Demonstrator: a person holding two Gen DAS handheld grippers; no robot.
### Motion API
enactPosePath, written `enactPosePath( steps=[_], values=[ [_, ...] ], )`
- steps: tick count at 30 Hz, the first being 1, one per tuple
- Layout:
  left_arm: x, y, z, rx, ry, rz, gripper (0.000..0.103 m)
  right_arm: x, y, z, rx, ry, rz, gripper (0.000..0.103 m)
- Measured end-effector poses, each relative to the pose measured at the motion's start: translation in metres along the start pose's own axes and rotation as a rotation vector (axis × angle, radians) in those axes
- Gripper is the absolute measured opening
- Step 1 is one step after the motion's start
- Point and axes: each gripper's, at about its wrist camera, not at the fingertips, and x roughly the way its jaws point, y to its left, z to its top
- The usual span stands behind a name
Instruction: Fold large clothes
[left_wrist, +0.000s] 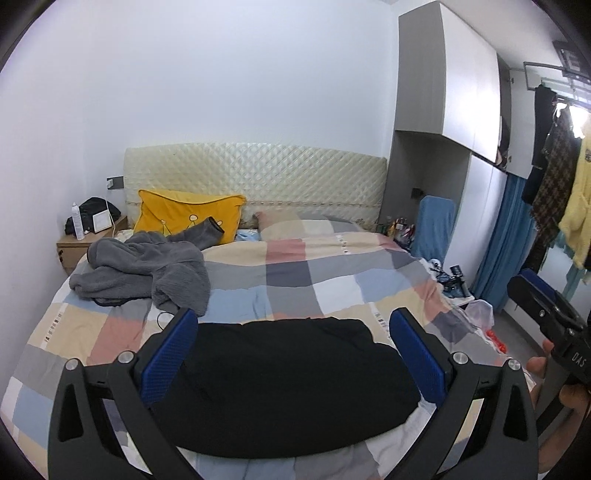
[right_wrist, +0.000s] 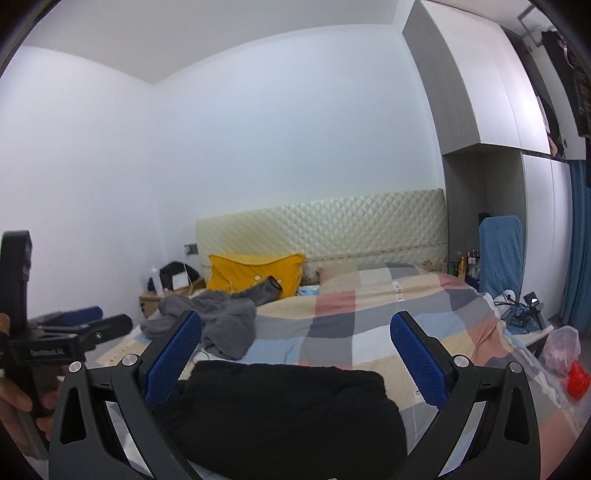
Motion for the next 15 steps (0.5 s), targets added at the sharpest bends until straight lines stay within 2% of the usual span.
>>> enactPosePath(
  steps=[5,7,15],
  values=[
    [-0.014,-0.009,-0.022,0.033,-0.005,0.014,0.103,-0.039,0.007,-0.011,0.016,-0.050,0.008,0.103],
    [-0.019,-0.010,-0.033,0.016,-0.002,0.008,0.103,-0.049,0.011,-0.017,0.007,-0.048,0.001,0.103],
    [-0.031,-0.013,-0.052,-0.015,0.006,0.014,0.103,-0.072,0.017,-0.041,-0.002,-0.049,-0.075,0.103]
  ],
)
